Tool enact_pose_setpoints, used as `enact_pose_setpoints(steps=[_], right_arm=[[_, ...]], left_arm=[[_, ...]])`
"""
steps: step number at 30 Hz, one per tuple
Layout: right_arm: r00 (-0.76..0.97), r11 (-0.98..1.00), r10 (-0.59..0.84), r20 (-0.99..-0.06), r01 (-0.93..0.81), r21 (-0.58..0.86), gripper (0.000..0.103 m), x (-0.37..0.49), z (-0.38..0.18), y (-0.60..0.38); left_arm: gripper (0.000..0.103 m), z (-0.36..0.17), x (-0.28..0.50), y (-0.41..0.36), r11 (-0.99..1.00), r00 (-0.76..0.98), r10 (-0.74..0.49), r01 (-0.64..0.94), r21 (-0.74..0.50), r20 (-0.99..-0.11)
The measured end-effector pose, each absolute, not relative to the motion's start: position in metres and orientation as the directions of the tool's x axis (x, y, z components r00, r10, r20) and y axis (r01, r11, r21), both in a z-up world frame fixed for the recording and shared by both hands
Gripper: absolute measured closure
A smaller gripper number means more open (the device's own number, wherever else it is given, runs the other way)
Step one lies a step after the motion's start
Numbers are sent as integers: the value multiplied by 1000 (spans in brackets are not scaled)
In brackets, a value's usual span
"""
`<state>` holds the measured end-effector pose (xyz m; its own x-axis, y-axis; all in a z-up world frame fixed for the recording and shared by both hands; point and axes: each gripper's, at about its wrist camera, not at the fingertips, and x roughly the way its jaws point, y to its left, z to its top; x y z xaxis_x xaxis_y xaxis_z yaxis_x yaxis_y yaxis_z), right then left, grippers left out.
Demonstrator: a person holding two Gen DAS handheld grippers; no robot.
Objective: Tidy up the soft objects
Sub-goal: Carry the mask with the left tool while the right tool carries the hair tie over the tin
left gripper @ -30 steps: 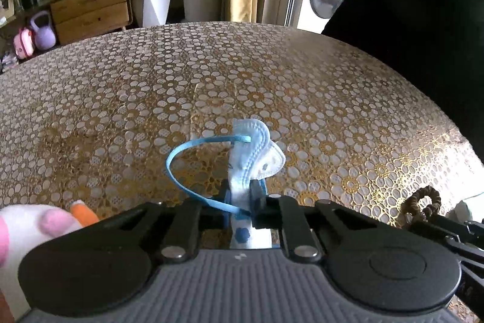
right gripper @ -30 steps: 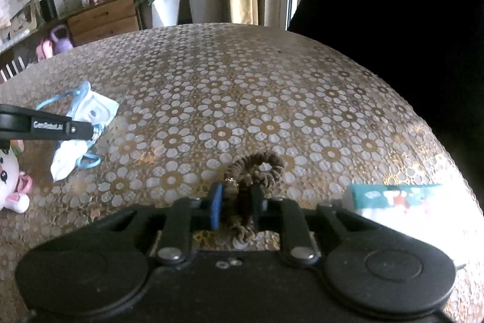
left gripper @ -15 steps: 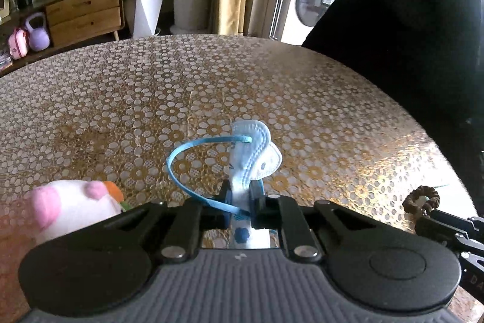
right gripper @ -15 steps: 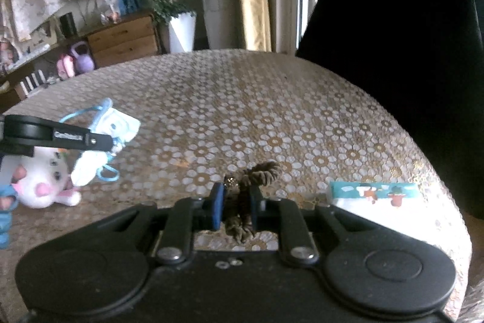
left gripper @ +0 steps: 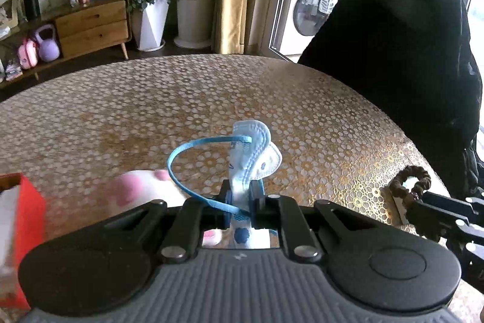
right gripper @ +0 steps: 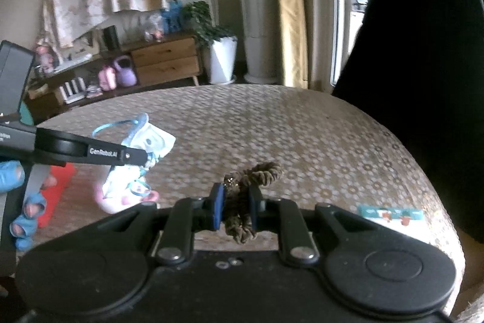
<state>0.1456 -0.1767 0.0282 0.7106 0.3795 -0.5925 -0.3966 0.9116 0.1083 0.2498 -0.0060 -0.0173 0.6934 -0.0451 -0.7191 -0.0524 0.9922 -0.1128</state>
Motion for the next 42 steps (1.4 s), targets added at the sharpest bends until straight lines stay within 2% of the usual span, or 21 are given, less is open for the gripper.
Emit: enact_pose_setpoints(steps=[17,30,42], right_arm=[[663,817,520,-538,-571,85,87,98,85,-86],[585,719,619,-523,-691,78,87,76,102,15],[502,649,663,-555,-755,92,87,80,87,105]], left_arm=[[92,41,160,93,988,713,0,-109,-112,-701],[92,46,106,193,973,704,76,-208,-103,-706],[92,39,80,284,942,668,168,-325,-81,-725]])
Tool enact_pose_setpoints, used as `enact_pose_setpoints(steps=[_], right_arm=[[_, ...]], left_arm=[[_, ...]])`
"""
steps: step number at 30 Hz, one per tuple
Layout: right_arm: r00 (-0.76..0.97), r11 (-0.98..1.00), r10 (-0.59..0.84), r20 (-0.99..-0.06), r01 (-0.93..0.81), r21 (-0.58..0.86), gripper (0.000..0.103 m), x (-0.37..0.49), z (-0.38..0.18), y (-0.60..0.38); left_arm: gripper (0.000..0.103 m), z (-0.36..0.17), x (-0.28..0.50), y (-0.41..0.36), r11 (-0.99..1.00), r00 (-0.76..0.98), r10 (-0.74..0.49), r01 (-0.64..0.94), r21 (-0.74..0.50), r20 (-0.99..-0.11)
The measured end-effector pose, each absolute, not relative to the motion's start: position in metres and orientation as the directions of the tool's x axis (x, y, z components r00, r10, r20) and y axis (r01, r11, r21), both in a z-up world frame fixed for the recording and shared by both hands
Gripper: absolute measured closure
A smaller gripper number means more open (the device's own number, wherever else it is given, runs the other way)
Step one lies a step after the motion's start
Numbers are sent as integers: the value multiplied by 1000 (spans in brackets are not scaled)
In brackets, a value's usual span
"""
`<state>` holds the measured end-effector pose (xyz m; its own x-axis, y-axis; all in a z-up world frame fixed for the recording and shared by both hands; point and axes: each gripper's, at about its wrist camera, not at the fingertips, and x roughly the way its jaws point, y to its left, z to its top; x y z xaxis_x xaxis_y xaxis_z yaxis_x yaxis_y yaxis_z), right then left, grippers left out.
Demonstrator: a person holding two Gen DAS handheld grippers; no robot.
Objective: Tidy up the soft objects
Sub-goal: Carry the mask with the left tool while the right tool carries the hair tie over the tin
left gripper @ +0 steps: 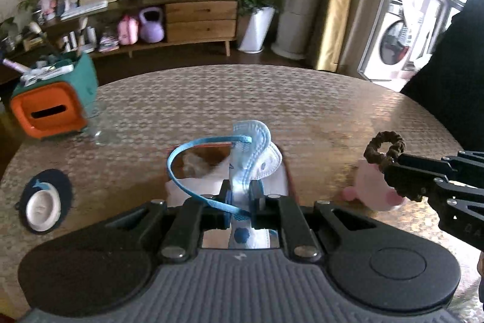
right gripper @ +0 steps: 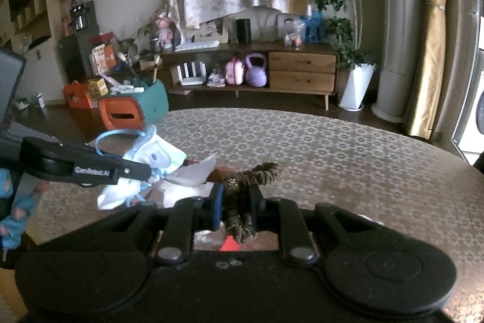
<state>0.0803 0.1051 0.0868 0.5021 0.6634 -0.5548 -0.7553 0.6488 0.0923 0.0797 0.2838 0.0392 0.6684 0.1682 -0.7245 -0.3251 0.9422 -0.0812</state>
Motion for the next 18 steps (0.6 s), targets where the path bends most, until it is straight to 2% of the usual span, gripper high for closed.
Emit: enact_pose_setpoints(steps=[18], right_arm=[[374,605,665,-646,-778,172,87,120,10,201]], left_arm=[[92,-49,130,330,935,526,154,-351,-49,-837]])
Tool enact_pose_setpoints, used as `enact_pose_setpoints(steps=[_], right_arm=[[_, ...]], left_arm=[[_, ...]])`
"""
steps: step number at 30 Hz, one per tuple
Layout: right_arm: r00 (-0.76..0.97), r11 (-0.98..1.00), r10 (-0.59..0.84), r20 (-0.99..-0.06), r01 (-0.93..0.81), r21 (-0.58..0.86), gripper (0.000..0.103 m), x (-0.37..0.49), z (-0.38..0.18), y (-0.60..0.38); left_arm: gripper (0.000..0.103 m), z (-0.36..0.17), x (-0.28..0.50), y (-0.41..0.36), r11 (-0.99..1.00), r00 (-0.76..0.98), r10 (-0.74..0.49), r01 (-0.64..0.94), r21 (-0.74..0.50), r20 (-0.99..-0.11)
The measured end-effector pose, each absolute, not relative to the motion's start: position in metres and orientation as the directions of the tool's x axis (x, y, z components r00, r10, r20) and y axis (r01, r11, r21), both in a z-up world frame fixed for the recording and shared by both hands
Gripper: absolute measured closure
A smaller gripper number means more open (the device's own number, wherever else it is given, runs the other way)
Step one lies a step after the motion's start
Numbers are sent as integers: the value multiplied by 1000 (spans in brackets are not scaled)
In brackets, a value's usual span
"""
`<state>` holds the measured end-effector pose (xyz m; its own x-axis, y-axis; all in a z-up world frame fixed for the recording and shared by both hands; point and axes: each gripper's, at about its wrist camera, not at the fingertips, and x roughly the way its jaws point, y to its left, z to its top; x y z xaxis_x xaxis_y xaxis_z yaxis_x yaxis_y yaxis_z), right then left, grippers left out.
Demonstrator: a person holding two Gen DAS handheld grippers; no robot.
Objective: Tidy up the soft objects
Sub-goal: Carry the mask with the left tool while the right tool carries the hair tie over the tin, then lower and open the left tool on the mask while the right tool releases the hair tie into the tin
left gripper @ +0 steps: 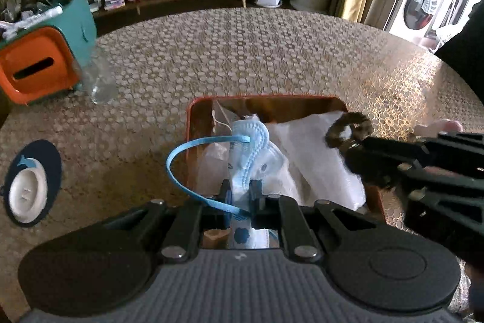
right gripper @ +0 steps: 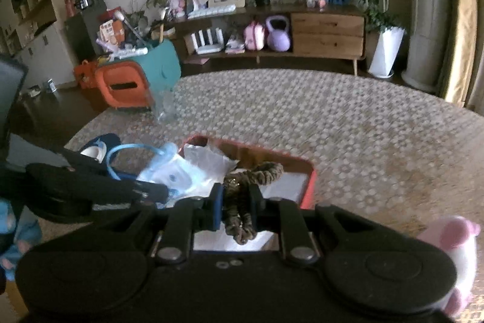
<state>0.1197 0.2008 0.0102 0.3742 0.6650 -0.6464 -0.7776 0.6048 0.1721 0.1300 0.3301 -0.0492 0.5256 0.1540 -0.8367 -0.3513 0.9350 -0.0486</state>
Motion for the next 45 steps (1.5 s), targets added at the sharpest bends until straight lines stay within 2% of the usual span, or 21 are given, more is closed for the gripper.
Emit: enact_pose_setpoints(steps=[10,19,29,32,34,39,41,42,43,45], right_arm=[[323,601,628,-708,-779,178,86,120,-33,214],[321,608,619,-716,-774,178,85,120,-40,217],[313,595,614,-725,-786,164,71,115,-25,213],[319,593,628,-710,-787,171,65,112,-18,205],[327,592,635,-700,-788,170,63,108,-13,200],[339,594,647,-683,-786,172,60,100,-1,190],[345,596,651,-676,-784,173,58,96,3,186],[348,597,652,-673,-783,173,57,94,5,183],[353,599,653,-670,-782,172,56,92,7,181],[357,598,656,-665,-784,168,54,88,11,176]], left_arm=[[92,-85,137,331,937,485,107,-342,-76,-868],[92,-93,141,329,935,478,107,-348,-76,-872],[90,-84,132,326,927,475,117,-366,-76,-872],[85,-78,126,323,927,484,126,-369,-72,-866],[76,-73,122,321,930,498,127,-360,-72,-858],[72,-62,112,312,930,521,131,-360,-78,-844],[61,-59,108,310,930,525,136,-360,-75,-840],[47,-57,106,308,931,532,143,-357,-68,-835],[38,-55,104,305,933,540,154,-356,-59,-827],[37,-50,100,300,936,554,170,-350,-43,-815]])
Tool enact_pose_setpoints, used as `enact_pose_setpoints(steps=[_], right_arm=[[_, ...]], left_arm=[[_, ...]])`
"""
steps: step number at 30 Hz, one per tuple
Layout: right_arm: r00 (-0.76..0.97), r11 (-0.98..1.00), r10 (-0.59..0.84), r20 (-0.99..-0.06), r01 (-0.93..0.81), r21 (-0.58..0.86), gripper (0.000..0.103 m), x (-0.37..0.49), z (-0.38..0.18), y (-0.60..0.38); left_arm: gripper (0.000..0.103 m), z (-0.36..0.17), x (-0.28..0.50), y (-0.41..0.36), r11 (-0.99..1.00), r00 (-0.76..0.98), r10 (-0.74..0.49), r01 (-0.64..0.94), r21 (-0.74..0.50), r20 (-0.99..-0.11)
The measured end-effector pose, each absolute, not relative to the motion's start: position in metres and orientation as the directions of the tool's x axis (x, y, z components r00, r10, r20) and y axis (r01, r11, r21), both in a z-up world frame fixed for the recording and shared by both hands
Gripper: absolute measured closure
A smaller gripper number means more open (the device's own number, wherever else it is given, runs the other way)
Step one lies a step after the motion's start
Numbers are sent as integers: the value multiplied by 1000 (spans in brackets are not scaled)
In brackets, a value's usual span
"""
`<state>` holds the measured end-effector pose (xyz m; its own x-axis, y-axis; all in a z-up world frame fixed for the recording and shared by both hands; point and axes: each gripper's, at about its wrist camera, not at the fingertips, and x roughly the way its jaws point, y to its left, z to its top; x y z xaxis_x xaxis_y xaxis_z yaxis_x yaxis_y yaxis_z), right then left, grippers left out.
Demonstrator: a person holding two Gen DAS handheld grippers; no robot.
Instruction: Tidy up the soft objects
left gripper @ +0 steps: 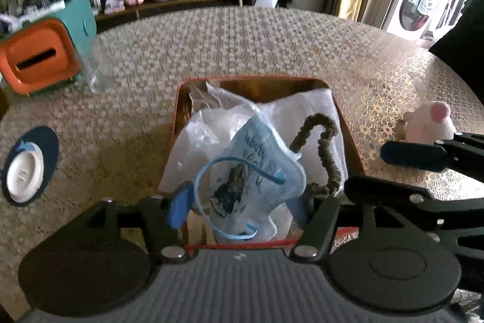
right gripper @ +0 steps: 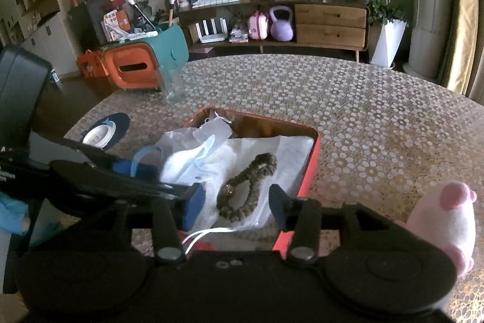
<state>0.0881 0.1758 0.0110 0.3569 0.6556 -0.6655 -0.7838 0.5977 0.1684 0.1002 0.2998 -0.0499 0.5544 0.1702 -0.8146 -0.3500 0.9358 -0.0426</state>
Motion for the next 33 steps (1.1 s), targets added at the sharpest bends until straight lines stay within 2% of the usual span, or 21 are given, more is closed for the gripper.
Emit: enact_pose_setpoints(steps=[7,17,19,30,33], right_arm=[[390,607,667,-635,-779,159,46,76,28,156],[463,637,692,-554,-753,165,36,55,51,114],[479,643,694,-537,-748,163,30,49,55,105],[514,639,726,-458,-749,173,13,25,72,71],[524,638,731,-437,-753,164,9,18,75,63]], left_arm=[[36,-35,84,293,938,591,164,-342,-61,-790],[31,7,44,266,944,690,201,-327,-51,-695],[24,16,33,257,945,710,211,-324,-45,-672],[20,44,1,219,956,770,223,-293,-21,-598],[14,47,-4,210,956,779,230,-294,-16,-583]])
